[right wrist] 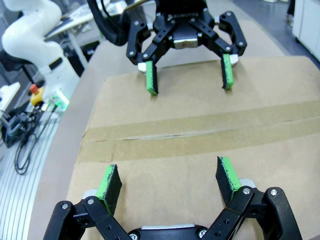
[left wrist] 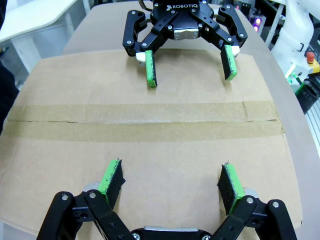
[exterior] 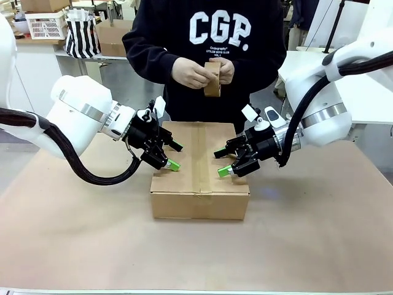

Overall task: Pack the gift set into the box.
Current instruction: Press and hold the closed box until the human finishes sealing it.

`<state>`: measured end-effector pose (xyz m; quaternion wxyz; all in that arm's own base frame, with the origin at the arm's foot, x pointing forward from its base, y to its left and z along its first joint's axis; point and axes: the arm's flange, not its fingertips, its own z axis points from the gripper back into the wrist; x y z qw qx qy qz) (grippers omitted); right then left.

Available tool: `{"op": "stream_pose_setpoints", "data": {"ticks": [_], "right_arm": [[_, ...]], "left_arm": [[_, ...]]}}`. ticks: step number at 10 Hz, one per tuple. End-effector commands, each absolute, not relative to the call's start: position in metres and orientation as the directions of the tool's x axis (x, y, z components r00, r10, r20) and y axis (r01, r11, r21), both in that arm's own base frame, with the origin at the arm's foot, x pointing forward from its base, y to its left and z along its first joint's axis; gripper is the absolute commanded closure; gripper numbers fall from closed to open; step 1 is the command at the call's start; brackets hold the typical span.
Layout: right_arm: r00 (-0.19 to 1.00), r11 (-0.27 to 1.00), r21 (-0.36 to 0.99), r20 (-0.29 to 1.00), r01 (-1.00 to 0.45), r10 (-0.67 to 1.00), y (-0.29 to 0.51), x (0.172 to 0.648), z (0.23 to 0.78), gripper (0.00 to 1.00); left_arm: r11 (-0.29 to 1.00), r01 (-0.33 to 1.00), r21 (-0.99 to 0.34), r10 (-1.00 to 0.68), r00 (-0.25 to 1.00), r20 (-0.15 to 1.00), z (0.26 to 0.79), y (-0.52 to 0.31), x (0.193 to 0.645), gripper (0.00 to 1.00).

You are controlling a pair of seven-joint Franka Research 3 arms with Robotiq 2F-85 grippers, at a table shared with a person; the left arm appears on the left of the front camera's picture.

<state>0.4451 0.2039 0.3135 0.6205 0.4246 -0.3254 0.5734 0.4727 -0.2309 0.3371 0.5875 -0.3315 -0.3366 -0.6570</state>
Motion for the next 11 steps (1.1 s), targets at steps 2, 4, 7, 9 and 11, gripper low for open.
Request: {"op": "stream_pose_setpoints", "data": {"ticks": [2, 4, 7, 9, 11], "right_arm": [[0.135, -0.015, 0.158, 0.888, -0.987, 0.439, 0.2033, 0.4448, 0.3108, 0.00], [0.135, -0.015, 0.158, 0.888, -0.987, 0.439, 0.2033, 0.4448, 0.3108, 0.00], [0.135, -0.015, 0.158, 0.888, -0.987, 0.439, 0.2033, 0.4448, 0.3108, 0.00], [0.135, -0.015, 0.158, 0.888, -0.987, 0.439, 0.2033, 0.4448, 0.3108, 0.00], [0.135, -0.015, 0.158, 0.888, -0.987, 0.439, 0.2033, 0.4448, 0.3108, 0.00]], "left_arm": [[-0.088, 0.995, 0.054, -0.557, -0.094, 0.825, 0.3343, -0.2307, 0.4718, 0.00], [-0.088, 0.995, 0.054, -0.557, -0.094, 0.825, 0.3343, -0.2307, 0.4718, 0.00], [-0.088, 0.995, 0.054, -0.557, -0.094, 0.825, 0.3343, -0.2307, 0.4718, 0.00], [-0.088, 0.995, 0.054, -0.557, -0.094, 0.825, 0.3343, -0.2307, 0.4718, 0.00], [-0.088, 0.995, 0.054, -0.557, -0.094, 0.825, 0.3343, -0.2307, 0.4718, 0.00]]}}
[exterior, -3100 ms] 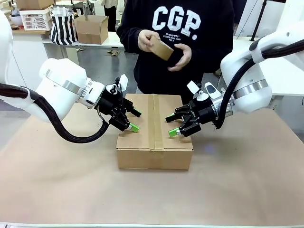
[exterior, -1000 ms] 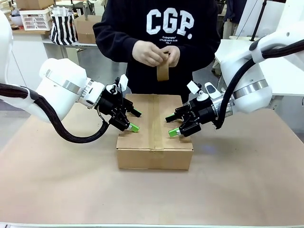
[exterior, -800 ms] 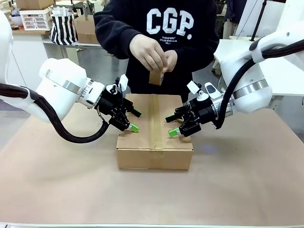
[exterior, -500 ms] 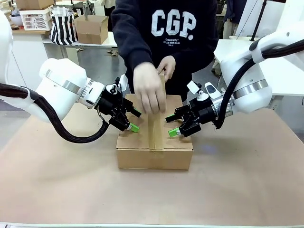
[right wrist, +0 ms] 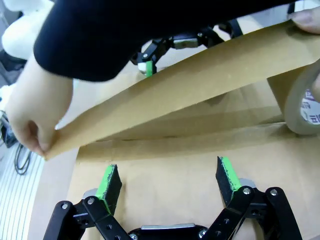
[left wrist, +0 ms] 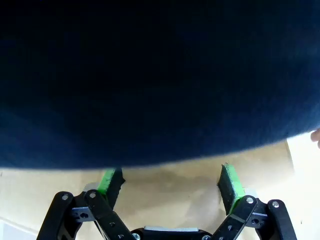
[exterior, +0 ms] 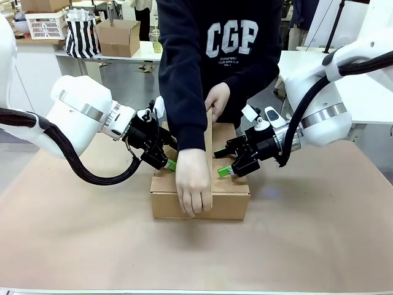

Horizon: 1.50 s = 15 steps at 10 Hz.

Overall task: Pack the gift set into the box.
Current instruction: Press and hold the closed box until the human finishes sealing it.

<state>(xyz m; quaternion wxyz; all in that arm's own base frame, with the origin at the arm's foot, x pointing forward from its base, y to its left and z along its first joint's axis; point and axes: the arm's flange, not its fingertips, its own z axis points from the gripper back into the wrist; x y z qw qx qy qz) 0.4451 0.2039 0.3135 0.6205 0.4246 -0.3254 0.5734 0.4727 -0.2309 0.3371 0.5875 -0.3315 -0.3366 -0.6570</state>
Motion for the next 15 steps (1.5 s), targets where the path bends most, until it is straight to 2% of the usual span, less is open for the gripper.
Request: {"op": "stream_pose_setpoints", "data": {"ticks": [1, 15], "right_arm": [[0.135, -0.015, 0.158, 0.888, -0.987, 0.439, 0.2033, 0.4448, 0.3108, 0.00], [0.135, -0.015, 0.158, 0.888, -0.987, 0.439, 0.2033, 0.4448, 0.3108, 0.00]], "left_arm": [[-0.088, 0.995, 0.054, -0.557, -0.094, 0.825, 0.3343, -0.2307, 0.4718, 0.00], [-0.088, 0.995, 0.054, -0.557, -0.094, 0.825, 0.3343, -0.2307, 0.4718, 0.00]]}}
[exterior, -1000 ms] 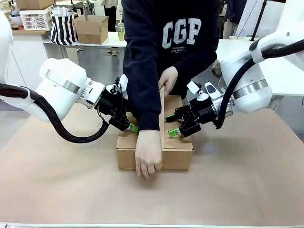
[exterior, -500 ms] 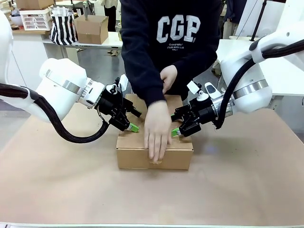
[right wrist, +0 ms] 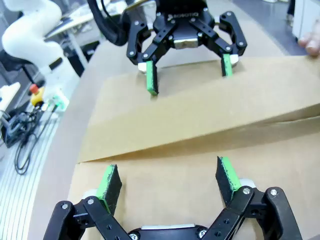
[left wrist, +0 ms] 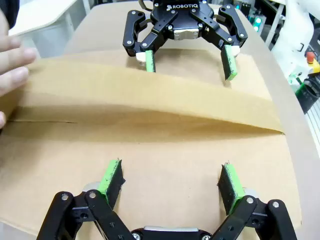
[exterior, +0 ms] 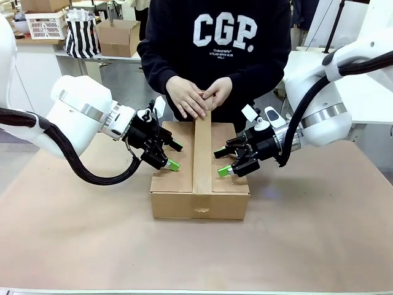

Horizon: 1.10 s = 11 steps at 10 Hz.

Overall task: Pack the gift set into the box.
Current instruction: Press and hold the closed box until the human finishes sealing it.

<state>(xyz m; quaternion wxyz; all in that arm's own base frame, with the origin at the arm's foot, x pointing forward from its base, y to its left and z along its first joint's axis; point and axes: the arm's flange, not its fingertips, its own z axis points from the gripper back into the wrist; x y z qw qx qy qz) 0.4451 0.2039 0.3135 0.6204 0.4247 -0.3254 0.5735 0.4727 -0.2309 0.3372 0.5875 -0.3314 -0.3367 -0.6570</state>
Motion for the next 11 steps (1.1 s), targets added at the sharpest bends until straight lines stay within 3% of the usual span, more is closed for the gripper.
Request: {"op": "stream_pose_setpoints", "data": {"ticks": [1, 11], "right_arm": [[0.135, -0.015, 0.158, 0.888, -0.987, 0.439, 0.2033, 0.4448, 0.3108, 0.00], [0.135, -0.015, 0.158, 0.888, -0.987, 0.439, 0.2033, 0.4448, 0.3108, 0.00]], "left_arm": [[-0.088, 0.995, 0.054, -0.557, -0.094, 0.825, 0.3343, -0.2307, 0.4718, 0.00], [-0.088, 0.995, 0.054, -0.557, -0.094, 0.825, 0.3343, -0.2307, 0.4718, 0.00]]}}
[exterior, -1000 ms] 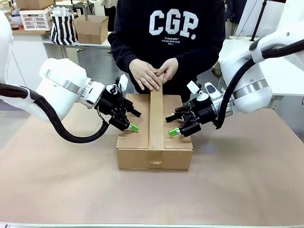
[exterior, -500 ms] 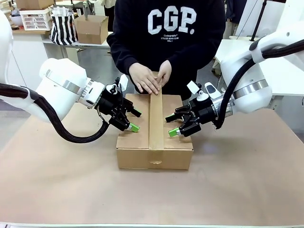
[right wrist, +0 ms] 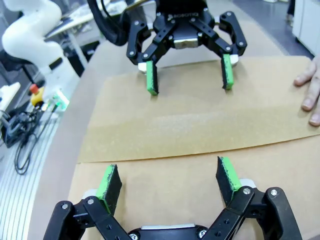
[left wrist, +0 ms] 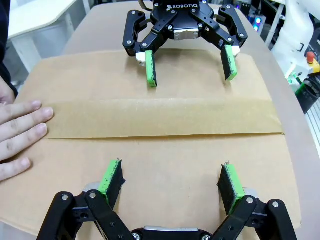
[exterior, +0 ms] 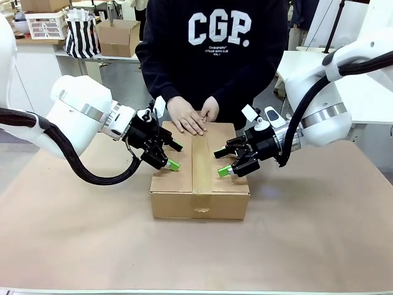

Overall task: Pack the gift set into the box.
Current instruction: Press and hold the closed box until the human finishes sealing it.

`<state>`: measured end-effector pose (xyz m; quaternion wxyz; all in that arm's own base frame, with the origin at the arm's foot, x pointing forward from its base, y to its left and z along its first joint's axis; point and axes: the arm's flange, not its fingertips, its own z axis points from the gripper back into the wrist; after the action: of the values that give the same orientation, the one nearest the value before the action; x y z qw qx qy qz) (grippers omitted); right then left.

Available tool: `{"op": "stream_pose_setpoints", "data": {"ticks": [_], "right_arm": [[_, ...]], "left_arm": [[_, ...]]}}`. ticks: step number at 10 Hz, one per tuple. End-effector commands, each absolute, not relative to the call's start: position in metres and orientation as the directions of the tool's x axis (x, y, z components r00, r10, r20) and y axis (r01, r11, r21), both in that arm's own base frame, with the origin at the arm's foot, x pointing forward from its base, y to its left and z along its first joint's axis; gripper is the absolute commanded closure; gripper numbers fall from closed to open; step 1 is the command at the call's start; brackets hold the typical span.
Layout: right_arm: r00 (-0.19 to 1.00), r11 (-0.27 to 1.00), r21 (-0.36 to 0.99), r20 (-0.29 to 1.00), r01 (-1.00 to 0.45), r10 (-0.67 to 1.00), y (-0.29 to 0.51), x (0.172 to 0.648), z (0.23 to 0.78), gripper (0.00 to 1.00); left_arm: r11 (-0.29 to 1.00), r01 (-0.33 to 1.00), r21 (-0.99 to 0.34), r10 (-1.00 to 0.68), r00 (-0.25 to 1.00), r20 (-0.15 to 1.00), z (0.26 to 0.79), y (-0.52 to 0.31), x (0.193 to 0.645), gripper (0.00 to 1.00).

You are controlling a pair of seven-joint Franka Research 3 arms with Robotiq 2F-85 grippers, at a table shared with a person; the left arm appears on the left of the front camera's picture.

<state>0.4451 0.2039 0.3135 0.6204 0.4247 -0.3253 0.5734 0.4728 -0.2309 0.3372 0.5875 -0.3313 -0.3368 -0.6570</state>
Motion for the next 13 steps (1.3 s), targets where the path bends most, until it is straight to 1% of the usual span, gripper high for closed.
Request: {"op": "stream_pose_setpoints", "data": {"ticks": [1, 13], "right_arm": [[0.135, -0.015, 0.158, 0.888, -0.987, 0.439, 0.2033, 0.4448, 0.3108, 0.00], [0.135, -0.015, 0.158, 0.888, -0.987, 0.439, 0.2033, 0.4448, 0.3108, 0.00]], "left_arm": [[-0.088, 0.995, 0.054, -0.557, -0.094, 0.825, 0.3343, -0.2307, 0.4718, 0.00], [-0.088, 0.995, 0.054, -0.557, -0.094, 0.825, 0.3343, -0.2307, 0.4718, 0.00]]}}
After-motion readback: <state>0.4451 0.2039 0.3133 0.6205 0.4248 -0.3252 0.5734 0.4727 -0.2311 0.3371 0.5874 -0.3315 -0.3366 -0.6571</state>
